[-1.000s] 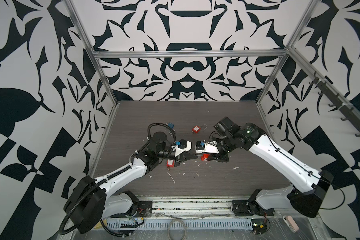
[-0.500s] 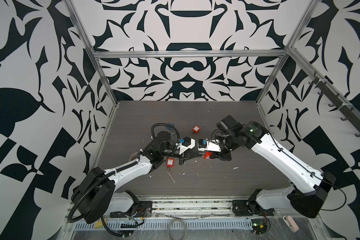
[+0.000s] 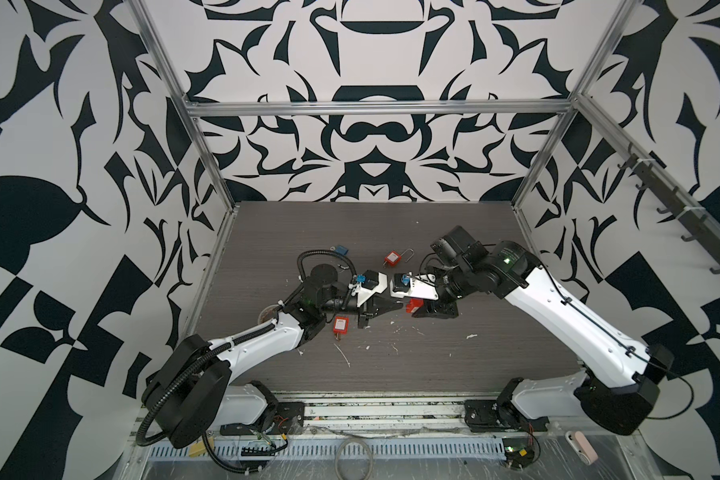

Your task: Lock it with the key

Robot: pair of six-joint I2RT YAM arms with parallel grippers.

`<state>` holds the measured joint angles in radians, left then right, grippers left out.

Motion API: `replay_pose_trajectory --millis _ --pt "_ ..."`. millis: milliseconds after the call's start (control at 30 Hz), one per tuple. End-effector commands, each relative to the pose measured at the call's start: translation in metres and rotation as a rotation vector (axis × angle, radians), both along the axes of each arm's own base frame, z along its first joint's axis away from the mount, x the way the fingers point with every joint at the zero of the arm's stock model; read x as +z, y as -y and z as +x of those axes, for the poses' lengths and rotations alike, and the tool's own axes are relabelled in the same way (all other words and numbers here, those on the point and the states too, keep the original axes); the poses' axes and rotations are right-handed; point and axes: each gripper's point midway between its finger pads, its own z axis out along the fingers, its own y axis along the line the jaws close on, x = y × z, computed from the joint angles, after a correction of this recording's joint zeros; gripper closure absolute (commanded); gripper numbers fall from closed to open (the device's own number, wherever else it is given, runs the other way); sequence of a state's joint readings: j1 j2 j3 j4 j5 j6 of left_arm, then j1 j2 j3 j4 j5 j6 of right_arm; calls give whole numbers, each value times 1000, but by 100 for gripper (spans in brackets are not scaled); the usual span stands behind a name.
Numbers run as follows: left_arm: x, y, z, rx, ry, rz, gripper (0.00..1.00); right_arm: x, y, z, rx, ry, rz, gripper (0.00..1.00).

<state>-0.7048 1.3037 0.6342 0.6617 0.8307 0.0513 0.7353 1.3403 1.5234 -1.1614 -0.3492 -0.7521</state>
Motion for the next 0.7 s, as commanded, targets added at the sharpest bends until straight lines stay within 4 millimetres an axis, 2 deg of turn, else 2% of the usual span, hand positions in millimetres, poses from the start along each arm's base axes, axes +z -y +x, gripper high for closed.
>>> replay_pose_trajectory --millis 0,200,333,500,667 --pt "25 -12 -2 4 24 -52 100 24 6 -17 -33 -54 61 32" --pt "38 -23 -6 -17 40 -57 100 24 38 -16 -123 -20 -6 31" --pt "40 -24 -13 -49 45 -41 100 25 52 -2 -216 -53 8 32" --pt "44 -23 -14 -65 43 -44 100 7 53 10 -236 -125 -27 35" --pt "47 -21 -14 -68 45 -51 100 -2 39 10 -203 -211 -6 39"
